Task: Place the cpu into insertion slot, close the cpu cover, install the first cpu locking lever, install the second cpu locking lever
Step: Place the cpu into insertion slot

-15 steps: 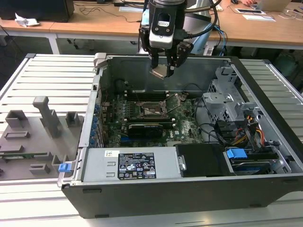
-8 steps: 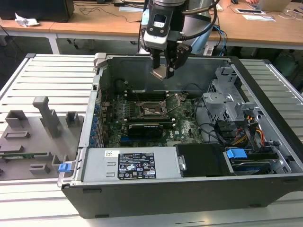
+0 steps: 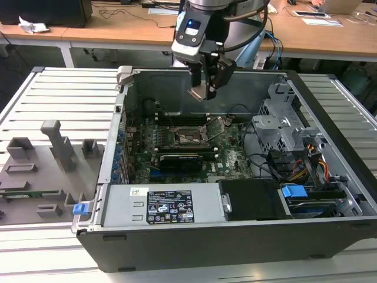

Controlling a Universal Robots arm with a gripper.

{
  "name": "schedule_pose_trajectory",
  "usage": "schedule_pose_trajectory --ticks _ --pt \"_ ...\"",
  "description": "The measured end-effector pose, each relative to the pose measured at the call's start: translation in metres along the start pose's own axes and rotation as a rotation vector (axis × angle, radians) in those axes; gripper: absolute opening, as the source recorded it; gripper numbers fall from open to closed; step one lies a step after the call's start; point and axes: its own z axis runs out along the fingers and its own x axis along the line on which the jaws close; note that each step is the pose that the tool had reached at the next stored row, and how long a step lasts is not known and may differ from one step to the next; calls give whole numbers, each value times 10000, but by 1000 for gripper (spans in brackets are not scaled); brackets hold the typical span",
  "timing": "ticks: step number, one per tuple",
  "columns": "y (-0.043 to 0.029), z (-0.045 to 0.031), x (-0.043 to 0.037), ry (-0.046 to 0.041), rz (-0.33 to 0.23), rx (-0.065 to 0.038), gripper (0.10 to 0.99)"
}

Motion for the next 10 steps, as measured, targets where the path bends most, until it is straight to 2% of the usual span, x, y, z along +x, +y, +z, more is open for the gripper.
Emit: schedule_pose_trajectory --ticks 4,10 --pt "-4 30 0 -50 585 -4 525" --pt "-7 66 0 -77 817 -2 525"
